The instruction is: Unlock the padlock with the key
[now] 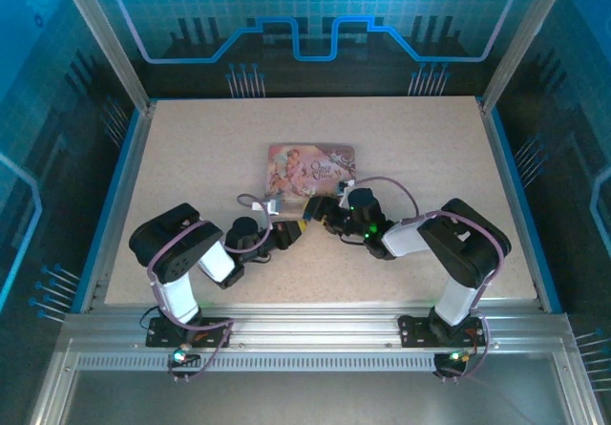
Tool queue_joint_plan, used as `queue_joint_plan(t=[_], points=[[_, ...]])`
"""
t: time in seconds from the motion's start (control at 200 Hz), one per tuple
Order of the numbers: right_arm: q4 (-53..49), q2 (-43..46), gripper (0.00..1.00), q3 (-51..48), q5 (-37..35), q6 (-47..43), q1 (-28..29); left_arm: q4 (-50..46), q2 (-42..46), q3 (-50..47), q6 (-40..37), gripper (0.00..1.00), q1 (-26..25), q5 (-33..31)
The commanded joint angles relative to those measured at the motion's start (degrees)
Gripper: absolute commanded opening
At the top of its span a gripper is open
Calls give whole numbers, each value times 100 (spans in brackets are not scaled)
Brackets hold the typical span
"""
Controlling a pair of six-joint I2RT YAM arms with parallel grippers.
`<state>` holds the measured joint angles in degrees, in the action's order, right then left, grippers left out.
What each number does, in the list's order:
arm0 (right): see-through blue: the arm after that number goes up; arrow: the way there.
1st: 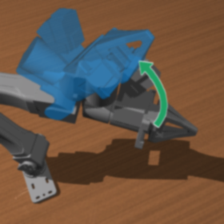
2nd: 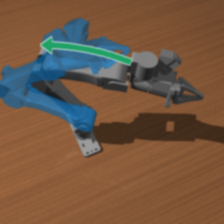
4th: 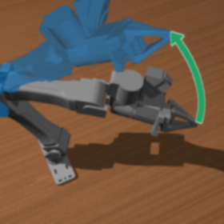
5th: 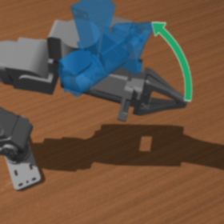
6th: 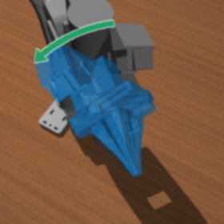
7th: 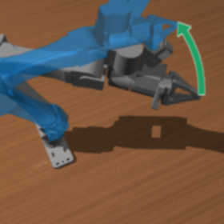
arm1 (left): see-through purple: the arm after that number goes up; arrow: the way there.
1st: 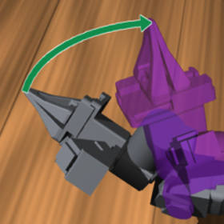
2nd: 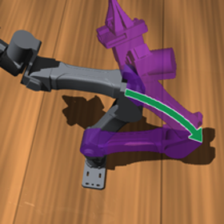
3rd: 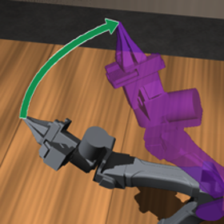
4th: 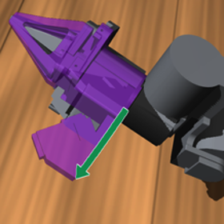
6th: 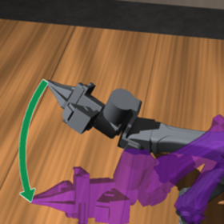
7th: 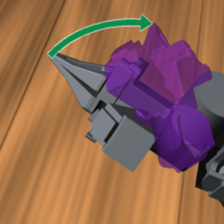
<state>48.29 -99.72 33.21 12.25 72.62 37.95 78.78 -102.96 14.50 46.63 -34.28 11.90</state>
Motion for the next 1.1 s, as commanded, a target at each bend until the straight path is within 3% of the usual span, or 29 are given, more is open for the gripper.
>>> queue_joint_plan(t=[0.0,0.08,0.305,0.51,0.785,1.095], points=[[-1176,-276,56,-110,247,651,76,137,93,55,23,0,8,366],[-1260,-244,54,-113,269,670,68,139,45,44,13,0,33,358],[-1397,32,33,-109,262,575,70,137,-291,62,-173,0,22,296],[-2062,447,28,50,166,272,101,125,-500,80,-373,0,-5,174],[-2597,859,34,-84,-293,-46,135,133,-490,44,-431,0,-29,99],[-1359,414,39,-296,-262,-106,178,137,-333,50,-269,0,-30,227]])
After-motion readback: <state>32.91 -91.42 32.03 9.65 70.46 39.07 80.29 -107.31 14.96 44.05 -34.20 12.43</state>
